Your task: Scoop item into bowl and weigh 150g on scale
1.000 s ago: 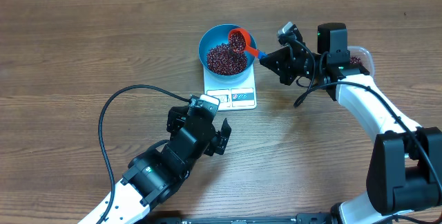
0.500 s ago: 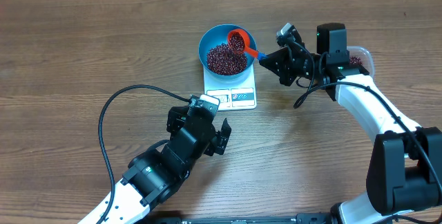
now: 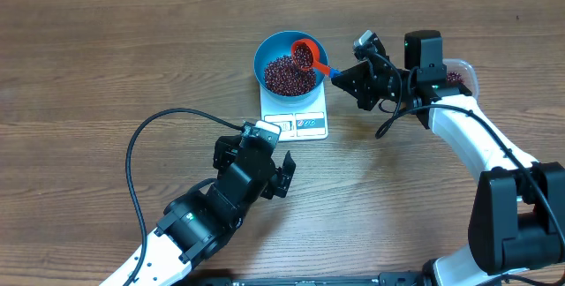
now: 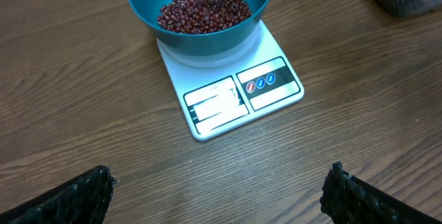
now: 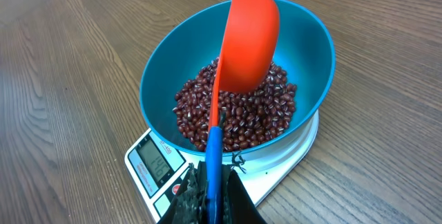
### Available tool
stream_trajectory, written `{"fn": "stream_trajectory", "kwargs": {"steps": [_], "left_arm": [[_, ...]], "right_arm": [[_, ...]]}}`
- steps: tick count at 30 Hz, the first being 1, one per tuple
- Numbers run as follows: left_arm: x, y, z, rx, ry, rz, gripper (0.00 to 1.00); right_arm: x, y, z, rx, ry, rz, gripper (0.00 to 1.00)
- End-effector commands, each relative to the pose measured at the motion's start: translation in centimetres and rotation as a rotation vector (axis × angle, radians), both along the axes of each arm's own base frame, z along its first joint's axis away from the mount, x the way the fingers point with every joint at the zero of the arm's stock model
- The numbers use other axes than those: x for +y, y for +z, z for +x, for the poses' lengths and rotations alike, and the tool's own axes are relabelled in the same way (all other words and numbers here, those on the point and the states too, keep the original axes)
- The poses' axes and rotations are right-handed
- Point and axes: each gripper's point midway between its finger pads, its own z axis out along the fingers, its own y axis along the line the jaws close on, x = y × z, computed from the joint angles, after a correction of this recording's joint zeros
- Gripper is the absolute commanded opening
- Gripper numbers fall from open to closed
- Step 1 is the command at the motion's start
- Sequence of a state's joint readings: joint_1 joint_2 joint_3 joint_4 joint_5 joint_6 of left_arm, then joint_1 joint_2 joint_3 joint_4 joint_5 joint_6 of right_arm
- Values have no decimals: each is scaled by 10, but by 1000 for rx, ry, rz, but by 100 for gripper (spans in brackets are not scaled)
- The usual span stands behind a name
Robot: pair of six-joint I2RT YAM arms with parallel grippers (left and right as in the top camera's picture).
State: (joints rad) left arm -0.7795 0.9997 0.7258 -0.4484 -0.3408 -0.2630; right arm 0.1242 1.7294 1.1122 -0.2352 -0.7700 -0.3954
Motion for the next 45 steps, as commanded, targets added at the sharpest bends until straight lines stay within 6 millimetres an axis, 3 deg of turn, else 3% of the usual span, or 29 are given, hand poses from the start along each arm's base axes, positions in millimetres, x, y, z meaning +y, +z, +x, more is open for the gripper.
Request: {"fn": "stream_trajectory", "kwargs": {"steps": [1,35,38,41,45], "left_arm": [[-1,-1,-2,5,1,-10,100],[-1,-1,-2,5,1,-10,99],[-1,-1,-2,5,1,-10,100],[-1,-1,-2,5,1,-10,100],[-1,-1,-2,5,1,-10,100]], "right_arm": [[2,-2,-1,13,5,8,4],[4,0,-3,11,19,21,4],[-7,-7,6,1,-43,-39,4],[0,-1,0,3,7,12,4],[-6,-3,6,-5,-29,-15,4]]}}
